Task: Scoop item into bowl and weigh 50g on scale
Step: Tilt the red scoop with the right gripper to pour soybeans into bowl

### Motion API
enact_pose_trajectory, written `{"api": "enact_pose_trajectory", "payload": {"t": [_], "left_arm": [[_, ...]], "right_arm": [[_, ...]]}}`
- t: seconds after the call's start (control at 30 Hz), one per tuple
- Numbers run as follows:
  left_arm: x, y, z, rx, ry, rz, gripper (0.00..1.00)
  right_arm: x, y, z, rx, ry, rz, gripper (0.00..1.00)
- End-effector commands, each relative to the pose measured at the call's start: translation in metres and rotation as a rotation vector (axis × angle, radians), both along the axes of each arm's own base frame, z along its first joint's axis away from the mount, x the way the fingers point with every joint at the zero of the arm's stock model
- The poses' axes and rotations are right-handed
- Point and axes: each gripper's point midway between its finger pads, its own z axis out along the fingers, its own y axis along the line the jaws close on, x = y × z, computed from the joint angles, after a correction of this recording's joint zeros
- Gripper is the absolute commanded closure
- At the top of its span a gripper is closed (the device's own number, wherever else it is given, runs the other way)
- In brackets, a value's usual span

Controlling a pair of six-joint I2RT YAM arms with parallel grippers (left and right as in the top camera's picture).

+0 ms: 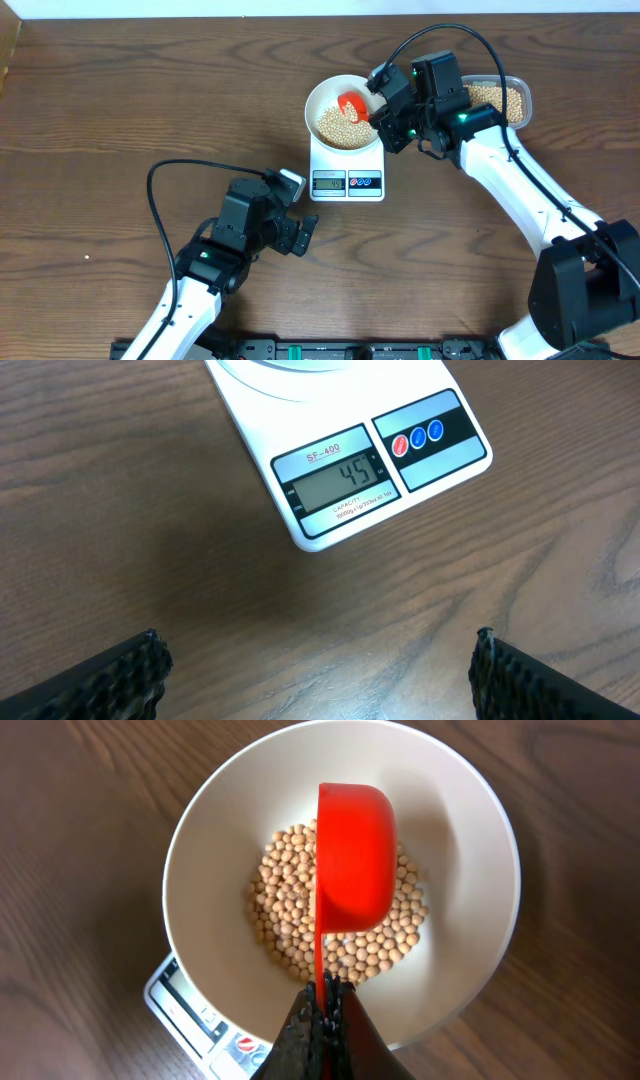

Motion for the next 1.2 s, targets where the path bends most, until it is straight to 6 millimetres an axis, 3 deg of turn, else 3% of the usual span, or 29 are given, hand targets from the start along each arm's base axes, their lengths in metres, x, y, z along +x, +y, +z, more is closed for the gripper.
{"api": "enact_pose_trajectory", "payload": {"t": [0.0, 0.23, 0.63, 1.17], "left_arm": [[0.007, 0.001, 0.009, 0.005, -0.029, 0.002, 0.02], [0.007, 0.001, 0.009, 0.005, -0.03, 0.002, 0.02], [0.007, 0.001, 0.009, 0.005, -0.03, 0.002, 0.02], [0.007, 0.001, 0.009, 0.005, -0.029, 0.002, 0.02]], "right_arm": [[0.001, 0.008, 0.006, -0.019, -0.045, 0.056, 0.99], [0.001, 0.008, 0.007, 0.008, -0.022, 0.024, 0.99], [0.002, 0.001, 0.025, 0.248, 0.113, -0.021, 0.99], [0.003, -0.001, 0.029, 0.28, 0.122, -0.017, 0.99]]}}
